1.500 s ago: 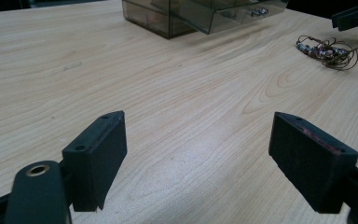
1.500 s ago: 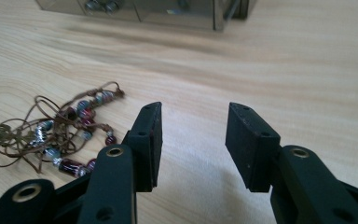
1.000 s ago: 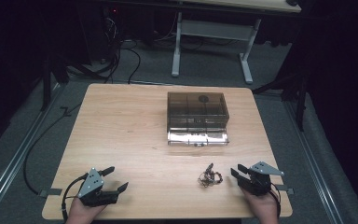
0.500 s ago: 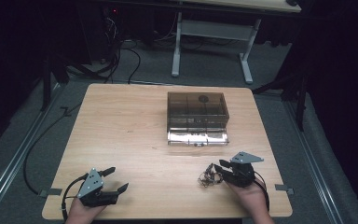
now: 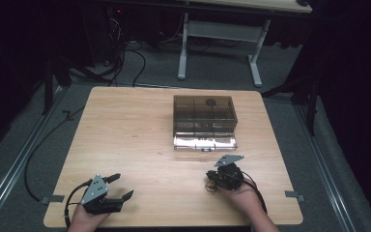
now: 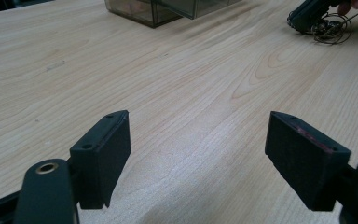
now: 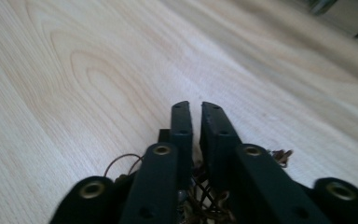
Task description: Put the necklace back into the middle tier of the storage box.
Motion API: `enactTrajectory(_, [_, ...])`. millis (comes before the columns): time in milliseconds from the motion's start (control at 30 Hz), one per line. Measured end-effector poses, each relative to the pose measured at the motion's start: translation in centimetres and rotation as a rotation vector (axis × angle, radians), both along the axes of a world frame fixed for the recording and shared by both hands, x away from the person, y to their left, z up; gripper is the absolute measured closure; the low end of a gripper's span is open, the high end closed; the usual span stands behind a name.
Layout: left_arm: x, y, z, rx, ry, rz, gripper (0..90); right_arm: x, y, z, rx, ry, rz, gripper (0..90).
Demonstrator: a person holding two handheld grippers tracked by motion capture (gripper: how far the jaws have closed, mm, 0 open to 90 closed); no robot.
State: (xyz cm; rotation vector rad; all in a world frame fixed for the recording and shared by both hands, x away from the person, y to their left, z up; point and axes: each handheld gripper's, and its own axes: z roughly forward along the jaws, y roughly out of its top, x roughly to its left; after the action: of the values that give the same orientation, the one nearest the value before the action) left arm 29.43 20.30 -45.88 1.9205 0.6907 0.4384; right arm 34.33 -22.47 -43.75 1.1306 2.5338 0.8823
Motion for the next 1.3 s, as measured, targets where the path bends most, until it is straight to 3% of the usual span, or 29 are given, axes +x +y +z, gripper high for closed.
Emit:
enactTrajectory(33, [0.0, 0.0, 0.0, 0.000, 0.000, 0.000, 22.8, 0.0, -0.1, -0.2, -0.018, 0.012, -0.011, 89.5])
enactTrajectory(300, [0.0, 0.0, 0.0, 0.000, -0.001, 0.002, 23.0, -0.3, -2.5, -0.2, -0.017, 0.016, -0.085, 89.5])
enactTrajectory(567, [0.0, -0.1, 0.0, 0.004, 0.001, 0.006, 23.3, -2.0, -5.7, -0.1, -0.013, 0.020, -0.142, 88.8])
enactTrajectory(1067, [0.0, -0.1, 0.0, 0.003, 0.001, 0.005, 23.6, -5.9, -6.0, 0.0, -0.037, 0.014, -0.138, 87.2])
enactTrajectory(1300, [0.0, -0.1, 0.0, 0.005, 0.002, 0.003, 23.6, -6.0, -6.2, 0.4, -0.048, 0.024, -0.144, 83.7])
